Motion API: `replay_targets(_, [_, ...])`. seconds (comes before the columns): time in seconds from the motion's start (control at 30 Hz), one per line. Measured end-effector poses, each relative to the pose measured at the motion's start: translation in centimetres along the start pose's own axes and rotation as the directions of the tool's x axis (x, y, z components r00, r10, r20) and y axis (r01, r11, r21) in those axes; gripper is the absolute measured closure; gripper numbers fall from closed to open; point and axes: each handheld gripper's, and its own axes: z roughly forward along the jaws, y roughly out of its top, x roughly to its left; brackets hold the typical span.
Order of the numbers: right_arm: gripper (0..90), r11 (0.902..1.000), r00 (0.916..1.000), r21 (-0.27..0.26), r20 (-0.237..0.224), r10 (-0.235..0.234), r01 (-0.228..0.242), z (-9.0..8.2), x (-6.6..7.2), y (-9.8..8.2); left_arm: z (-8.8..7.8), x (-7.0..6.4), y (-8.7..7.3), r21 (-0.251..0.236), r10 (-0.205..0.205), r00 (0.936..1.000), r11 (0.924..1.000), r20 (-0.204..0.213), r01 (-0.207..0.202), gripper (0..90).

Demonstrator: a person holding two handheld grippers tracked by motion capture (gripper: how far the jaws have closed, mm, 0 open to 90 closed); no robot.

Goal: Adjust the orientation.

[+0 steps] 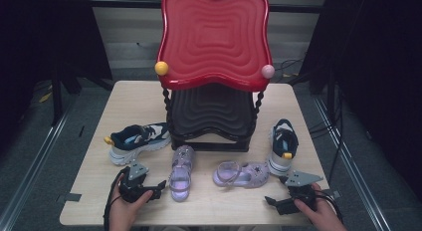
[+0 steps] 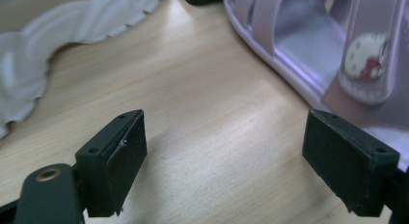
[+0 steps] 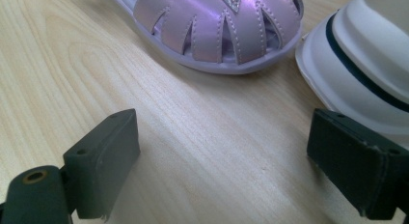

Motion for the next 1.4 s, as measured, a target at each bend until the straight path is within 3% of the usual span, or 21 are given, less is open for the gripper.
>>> replay_targets(0.23, [10.5,1.0,0.9999,0.0,-0.01,-0.006,0.006,0.2,-0.1,0.1,-1.1,-0.4,0.6,-0.052,-0.056,0.9984,0.997,0.003,0.056,15.3])
replay_targets(0.3, [10.6,0.9999,0.9999,-0.001,-0.01,-0.01,0.01,0.1,-0.1,0.1,-1.4,-0.6,1.3,-0.101,-0.079,0.9968,0.9917,0.013,0.08,15.3])
replay_targets(0.43, [10.6,1.0,0.9999,0.001,-0.012,-0.008,0.008,0.1,0.0,0.1,-1.6,-1.2,1.8,-0.139,-0.075,0.9967,0.9872,0.031,0.078,15.3])
replay_targets(0.5, [10.6,1.0,0.9999,0.001,-0.012,-0.008,0.008,0.1,0.0,0.1,-1.7,-1.8,2.1,-0.158,-0.071,0.9949,0.9841,0.072,0.082,15.3])
replay_targets(0.73, [10.6,1.0,0.9999,0.001,-0.012,-0.008,0.008,0.1,0.0,0.1,-1.2,-2.6,2.4,-0.169,-0.071,0.9909,0.9815,0.114,0.09,13.4])
replay_targets(0.93, [10.6,1.0,0.9999,0.001,-0.012,-0.008,0.008,0.1,0.0,0.1,-0.2,-3.1,2.4,-0.167,-0.068,0.9927,0.9824,0.1,0.084,13.7])
replay_targets(1.07, [10.6,1.0,0.9999,0.001,-0.012,-0.008,0.008,0.1,0.0,0.1,0.2,-3.4,2.4,-0.165,-0.026,0.9981,0.9857,0.056,0.034,16.8])
replay_targets(1.1, [10.5,1.0,0.9999,0.001,-0.012,-0.008,0.008,0.1,0.0,0.1,0.3,-3.5,2.4,-0.174,-0.013,0.999,0.9845,0.043,0.02,25.1])
replay_targets(1.23, [10.6,1.0,0.9999,0.001,-0.012,-0.008,0.008,0.1,0.0,0.1,0.5,-3.7,2.4,-0.188,0.009,0.9995,0.9821,0.03,-0.003,32.2])
replay_targets(1.4, [10.5,1.0,0.9999,0.001,-0.012,-0.008,0.008,0.1,0.0,0.1,1.2,-4.1,2.4,-0.167,0.024,0.9995,0.9858,0.021,-0.02,42.2])
